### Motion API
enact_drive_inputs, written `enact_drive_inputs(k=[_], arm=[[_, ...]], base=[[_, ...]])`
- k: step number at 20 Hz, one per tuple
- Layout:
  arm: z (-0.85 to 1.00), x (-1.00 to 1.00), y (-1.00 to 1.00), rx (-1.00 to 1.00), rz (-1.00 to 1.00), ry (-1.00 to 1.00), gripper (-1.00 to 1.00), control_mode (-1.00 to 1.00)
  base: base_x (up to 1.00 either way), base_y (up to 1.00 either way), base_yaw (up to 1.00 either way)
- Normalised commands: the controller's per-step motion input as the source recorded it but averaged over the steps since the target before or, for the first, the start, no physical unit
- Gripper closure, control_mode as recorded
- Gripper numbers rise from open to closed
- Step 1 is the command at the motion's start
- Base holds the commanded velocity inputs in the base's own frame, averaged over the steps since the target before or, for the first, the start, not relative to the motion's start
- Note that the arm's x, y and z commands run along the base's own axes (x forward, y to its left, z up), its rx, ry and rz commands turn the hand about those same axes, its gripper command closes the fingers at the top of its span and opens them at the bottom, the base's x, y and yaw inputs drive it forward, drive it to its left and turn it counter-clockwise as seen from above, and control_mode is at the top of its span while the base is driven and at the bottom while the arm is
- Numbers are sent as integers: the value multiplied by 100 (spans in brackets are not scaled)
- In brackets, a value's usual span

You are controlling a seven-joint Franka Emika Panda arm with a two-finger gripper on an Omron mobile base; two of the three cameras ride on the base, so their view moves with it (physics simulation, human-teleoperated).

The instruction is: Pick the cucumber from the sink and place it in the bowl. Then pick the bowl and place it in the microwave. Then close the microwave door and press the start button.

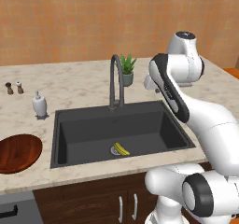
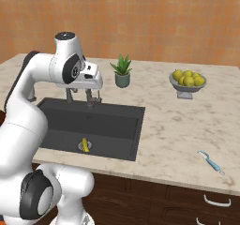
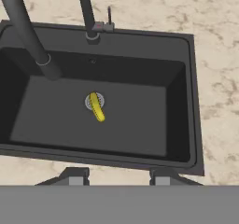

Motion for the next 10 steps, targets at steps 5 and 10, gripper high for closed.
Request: enact_drive_inputs(k=[5, 10], arm=[[-22, -7, 9, -6, 0, -12, -100, -100], [-85, -2, 22, -2, 0, -5, -100, -100]], base=[[0, 0, 0], [0, 0, 0]])
